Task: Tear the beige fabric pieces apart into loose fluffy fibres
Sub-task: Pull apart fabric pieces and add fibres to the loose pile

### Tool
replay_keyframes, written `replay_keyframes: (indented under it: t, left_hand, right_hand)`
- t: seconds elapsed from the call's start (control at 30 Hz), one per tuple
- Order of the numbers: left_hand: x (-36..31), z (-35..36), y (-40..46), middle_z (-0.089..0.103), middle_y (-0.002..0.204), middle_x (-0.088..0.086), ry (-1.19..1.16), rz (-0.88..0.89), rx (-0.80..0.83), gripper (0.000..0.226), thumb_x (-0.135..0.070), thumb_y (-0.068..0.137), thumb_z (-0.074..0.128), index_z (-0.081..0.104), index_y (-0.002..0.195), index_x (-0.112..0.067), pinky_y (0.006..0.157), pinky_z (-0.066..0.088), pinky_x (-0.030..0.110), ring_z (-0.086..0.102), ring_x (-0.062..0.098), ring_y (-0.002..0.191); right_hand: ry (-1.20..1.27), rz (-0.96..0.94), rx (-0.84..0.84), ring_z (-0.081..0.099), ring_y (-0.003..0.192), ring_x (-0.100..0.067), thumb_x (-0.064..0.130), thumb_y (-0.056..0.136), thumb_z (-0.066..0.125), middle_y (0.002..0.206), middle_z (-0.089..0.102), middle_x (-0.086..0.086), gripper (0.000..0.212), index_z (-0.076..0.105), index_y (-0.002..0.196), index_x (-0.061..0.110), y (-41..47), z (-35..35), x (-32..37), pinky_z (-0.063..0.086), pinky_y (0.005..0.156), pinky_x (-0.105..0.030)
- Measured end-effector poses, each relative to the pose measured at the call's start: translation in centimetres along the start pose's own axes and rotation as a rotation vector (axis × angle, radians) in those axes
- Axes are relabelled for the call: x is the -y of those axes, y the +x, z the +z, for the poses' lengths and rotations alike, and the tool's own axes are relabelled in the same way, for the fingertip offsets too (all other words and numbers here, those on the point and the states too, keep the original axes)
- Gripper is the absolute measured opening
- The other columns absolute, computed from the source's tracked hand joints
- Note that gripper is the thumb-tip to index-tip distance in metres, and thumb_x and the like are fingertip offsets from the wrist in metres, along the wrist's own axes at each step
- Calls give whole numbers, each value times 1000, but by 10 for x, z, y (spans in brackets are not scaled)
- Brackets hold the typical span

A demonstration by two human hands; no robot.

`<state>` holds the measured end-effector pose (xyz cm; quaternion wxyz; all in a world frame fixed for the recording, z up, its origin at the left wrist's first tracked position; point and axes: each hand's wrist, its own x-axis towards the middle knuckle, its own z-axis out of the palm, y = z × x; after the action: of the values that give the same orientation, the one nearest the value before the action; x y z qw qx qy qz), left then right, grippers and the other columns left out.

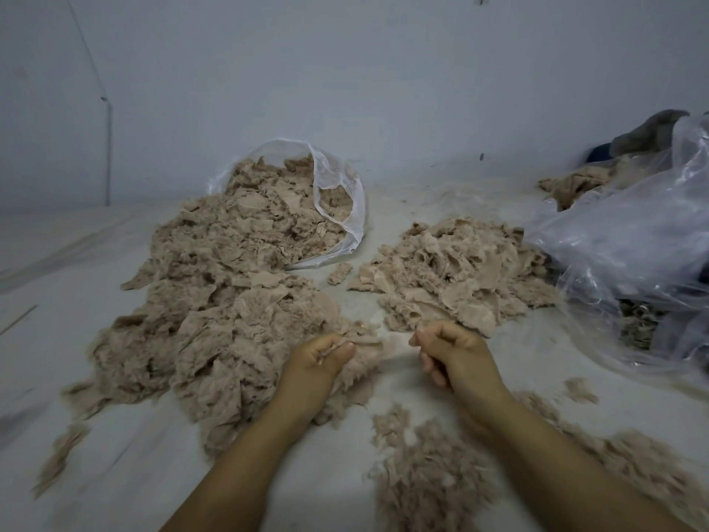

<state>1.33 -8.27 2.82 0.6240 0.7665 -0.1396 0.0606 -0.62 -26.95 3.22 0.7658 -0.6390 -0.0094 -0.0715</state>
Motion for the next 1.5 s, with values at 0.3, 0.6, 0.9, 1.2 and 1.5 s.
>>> replay_keyframes:
  t: [0.3, 0.6, 0.9, 1.2, 1.5]
  left_hand:
    - [-5, 4, -3, 70, 74, 2, -122, -54, 51, 18, -25, 86, 60, 70, 73, -18, 69, 50, 25, 64, 15, 72]
    - [-6, 9, -3, 69, 75, -6, -68, 58, 69, 16, -28, 82, 60, 71, 71, -25, 73, 48, 19, 63, 5, 74]
    - [1, 4, 3, 68, 68, -8, 26, 23, -138, 27, -15, 93, 56, 66, 68, -23, 61, 45, 11, 60, 2, 65]
    - [-7, 11, -4, 70, 73, -11, 46, 118, -48, 19, -15, 88, 61, 70, 75, -26, 68, 46, 16, 62, 1, 71]
    - [-9, 7, -3, 66, 60, -11, -91, 24, -93, 14, -12, 85, 65, 71, 73, -17, 57, 46, 14, 58, -1, 57]
  right_hand:
    - [-151, -8, 4, 42, 41, -7, 14, 83, 71, 48, 50, 1, 18, 60, 69, 11, 1, 6, -5, 35, 41, -17]
    - [-158, 49, 223, 47, 37, -13, 24, 82, 70, 48, 57, -4, 19, 62, 69, 13, -2, 11, -7, 39, 40, -19]
    - [-39, -18, -16, 37, 35, -10, 23, 90, 61, 44, 50, 0, 33, 53, 61, 10, 1, 2, -1, 35, 47, -25]
    - [-214, 165, 305, 51, 47, -19, 34, 80, 72, 54, 58, -7, 27, 61, 77, 10, -7, 17, -4, 40, 42, -24]
    - [-201, 241, 460, 61, 65, -22, 11, 72, 81, 83, 68, -15, 42, 61, 108, 8, -7, 9, 0, 51, 60, -32]
